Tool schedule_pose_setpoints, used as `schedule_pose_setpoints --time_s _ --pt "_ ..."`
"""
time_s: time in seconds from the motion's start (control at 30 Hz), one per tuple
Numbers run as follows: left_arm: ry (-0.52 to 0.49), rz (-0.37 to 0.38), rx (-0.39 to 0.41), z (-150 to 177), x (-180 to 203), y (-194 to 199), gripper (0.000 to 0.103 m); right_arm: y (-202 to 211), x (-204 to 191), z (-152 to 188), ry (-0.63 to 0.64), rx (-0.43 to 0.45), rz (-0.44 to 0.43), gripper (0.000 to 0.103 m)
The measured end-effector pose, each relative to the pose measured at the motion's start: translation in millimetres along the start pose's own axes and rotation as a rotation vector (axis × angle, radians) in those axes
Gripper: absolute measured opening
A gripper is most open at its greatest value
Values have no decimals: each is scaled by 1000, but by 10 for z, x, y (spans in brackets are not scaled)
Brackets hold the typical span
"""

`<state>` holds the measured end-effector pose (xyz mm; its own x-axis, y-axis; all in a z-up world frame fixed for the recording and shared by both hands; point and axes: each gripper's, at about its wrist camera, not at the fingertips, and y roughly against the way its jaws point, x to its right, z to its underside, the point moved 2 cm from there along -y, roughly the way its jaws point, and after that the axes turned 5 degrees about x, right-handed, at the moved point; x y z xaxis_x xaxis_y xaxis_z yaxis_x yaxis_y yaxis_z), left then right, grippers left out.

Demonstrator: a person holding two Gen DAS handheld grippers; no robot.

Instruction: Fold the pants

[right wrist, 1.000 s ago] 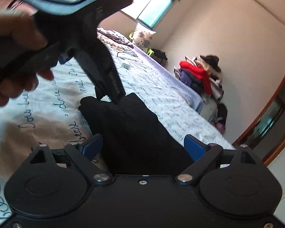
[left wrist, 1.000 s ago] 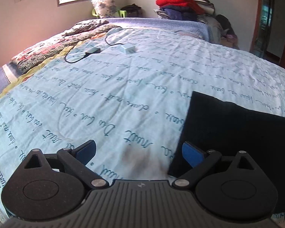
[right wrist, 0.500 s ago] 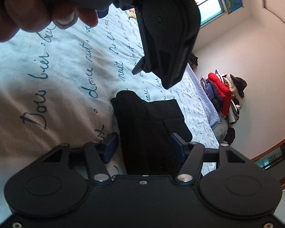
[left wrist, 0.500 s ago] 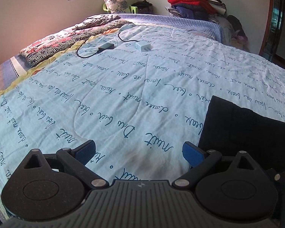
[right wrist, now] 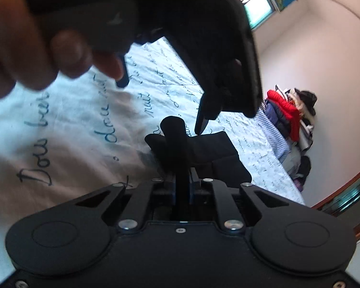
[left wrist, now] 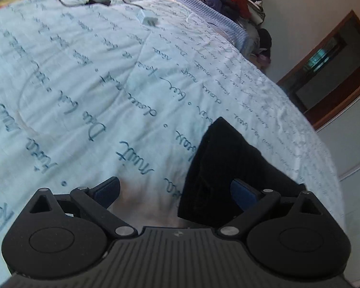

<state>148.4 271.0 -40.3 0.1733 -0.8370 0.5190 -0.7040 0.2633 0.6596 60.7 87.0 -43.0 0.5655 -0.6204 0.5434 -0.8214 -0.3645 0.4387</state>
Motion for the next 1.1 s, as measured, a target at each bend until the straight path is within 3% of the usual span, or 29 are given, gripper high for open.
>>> schedule_pose_setpoints --time_s 0.2,0.33,0.43,0.53,0.6,0.67,0.7,0.73,0.77,0.97,1.0,1.03,1.1 --pt "241 282 -113 -34 -2 -355 100 148 410 -6 -202 43 -84 8" --pt "297 355 -146 -65 125 -579 97 178 584 21 -312 55 -116 8" --pt "311 377 -176 -87 213 -736 90 145 622 36 -368 56 -128 7" --pt "314 339 -181 -110 210 -808 66 82 599 61 -374 52 -119 7" --pt "274 291 -168 -125 204 -794 39 64 569 70 -367 51 -98 8" --pt "238 265 -157 -128 206 -771 32 46 520 72 -349 35 -77 27" --pt "233 261 -155 -125 200 -763 25 26 505 74 -326 23 -58 50" --pt "222 261 -149 -125 189 -751 23 49 450 83 -291 26 -34 62" --pt "211 261 -144 -124 193 -740 22 69 387 84 -257 30 -19 62" --pt "110 214 -93 -100 344 -614 21 -80 48 89 -30 -40 111 58" --pt "100 209 -86 -101 375 -589 21 -99 28 94 -17 -49 130 47" --pt "81 203 -79 -109 410 -571 21 -118 26 101 -19 -57 134 27" --pt "67 188 -78 -110 464 -541 21 -97 68 100 -55 -63 121 17"
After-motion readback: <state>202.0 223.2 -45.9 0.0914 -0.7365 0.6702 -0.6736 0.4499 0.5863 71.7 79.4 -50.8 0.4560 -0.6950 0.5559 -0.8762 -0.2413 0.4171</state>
